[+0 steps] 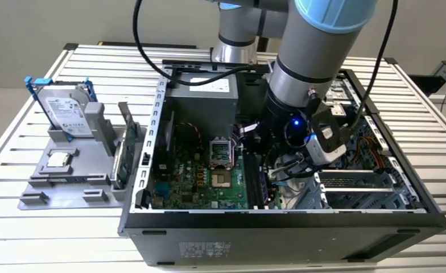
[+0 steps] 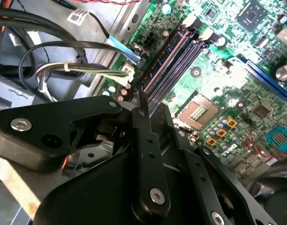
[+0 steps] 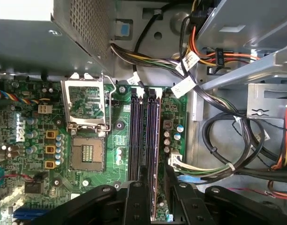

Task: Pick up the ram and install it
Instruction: 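Press down the ram until it locks into place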

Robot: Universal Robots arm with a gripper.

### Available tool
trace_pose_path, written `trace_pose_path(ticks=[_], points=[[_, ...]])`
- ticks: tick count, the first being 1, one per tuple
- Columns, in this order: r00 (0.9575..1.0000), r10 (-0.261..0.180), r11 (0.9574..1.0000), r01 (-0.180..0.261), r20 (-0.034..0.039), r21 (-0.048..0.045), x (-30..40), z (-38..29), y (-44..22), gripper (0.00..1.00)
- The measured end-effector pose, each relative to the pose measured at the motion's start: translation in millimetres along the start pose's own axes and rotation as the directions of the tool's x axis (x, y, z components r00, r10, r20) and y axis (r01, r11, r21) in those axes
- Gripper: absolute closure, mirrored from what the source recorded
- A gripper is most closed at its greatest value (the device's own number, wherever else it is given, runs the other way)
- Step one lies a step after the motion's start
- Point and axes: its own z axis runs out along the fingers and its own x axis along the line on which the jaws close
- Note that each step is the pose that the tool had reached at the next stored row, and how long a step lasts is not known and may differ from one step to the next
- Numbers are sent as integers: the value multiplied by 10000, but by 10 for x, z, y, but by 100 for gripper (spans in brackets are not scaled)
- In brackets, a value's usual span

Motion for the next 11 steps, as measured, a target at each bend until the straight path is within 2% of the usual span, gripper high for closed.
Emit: trace_pose_path(ticks=[4,5,11], points=[[10000,-1,10000,1,0,-3,0,-13,0,0],[10000,-2,10000,2,0,-3,0,-13,0,100],[10000,-3,10000,3,0,-2,0,-13,0,100]])
